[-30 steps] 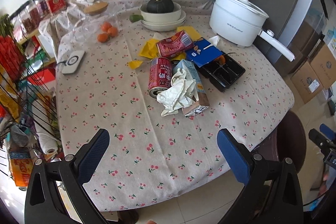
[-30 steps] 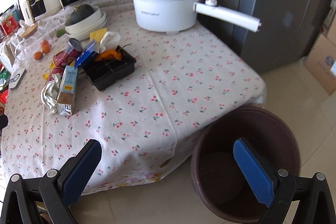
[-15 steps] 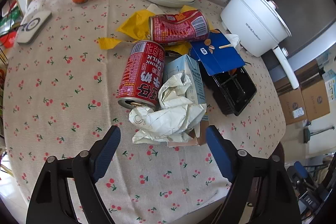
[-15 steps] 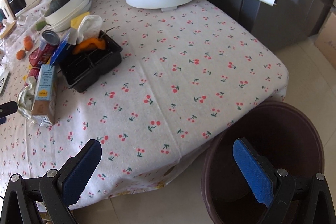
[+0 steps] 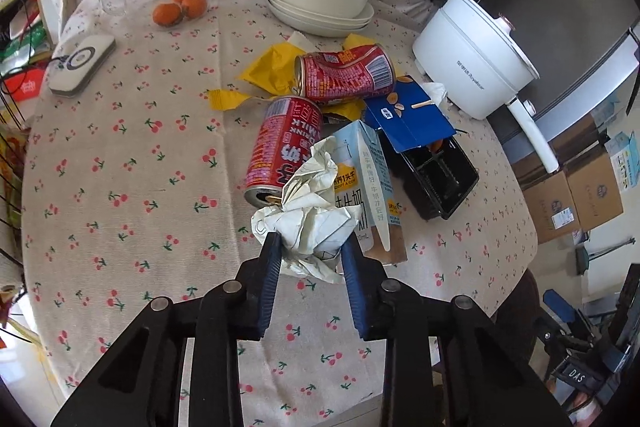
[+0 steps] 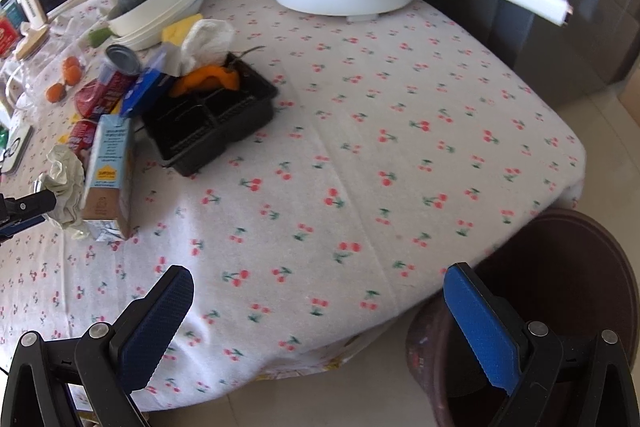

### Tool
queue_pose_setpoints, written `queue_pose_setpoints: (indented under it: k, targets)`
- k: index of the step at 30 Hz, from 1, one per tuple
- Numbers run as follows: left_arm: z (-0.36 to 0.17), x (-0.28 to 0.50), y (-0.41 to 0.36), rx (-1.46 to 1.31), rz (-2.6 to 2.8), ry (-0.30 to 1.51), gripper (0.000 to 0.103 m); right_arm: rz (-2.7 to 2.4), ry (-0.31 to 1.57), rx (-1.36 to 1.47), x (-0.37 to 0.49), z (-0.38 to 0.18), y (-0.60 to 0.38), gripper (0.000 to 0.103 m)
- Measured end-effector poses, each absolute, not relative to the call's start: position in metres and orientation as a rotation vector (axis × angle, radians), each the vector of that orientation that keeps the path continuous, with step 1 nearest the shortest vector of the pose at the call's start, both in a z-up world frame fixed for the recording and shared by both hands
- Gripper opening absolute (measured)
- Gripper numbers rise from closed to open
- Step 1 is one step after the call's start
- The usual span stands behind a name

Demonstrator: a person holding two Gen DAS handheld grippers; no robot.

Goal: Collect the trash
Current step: 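Grasp the crumpled white tissue with the left gripper while the right gripper approaches the milk carton, then lift the tissue with the left gripper while the right gripper grasps the milk carton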

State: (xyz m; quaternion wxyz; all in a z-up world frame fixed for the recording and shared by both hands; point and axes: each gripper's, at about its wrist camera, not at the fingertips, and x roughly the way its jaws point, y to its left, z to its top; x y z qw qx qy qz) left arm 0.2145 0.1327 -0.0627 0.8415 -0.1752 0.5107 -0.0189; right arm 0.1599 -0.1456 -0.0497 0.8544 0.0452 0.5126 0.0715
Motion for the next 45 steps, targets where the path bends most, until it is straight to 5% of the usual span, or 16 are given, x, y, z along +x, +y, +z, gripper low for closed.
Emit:
queue_pose_setpoints:
  k: [10,19,26,45]
  targets:
    - [-0.05,0.17,0.163,-0.208,-0.001,1.04,0.031,0.311,1.048,0.069,0.185,-0.079,-0.045,0.099]
    - [-0.058,0.157,0.176,-0.148,0.011,1.051,0.032,0.355,1.05,0.118,0.205,-0.111,0.005,0.076]
    - [-0.059,0.155,0.175,-0.118,0.014,1.052,0.032,0.425,1.049,0.142,0.206,-0.112,0.005,0.04]
    - [-0.037,0.141,0.111,-0.112,-0.107,1.013,0.032,0.454,1.005,0.112,0.134,-0.038,-0.078,0.039]
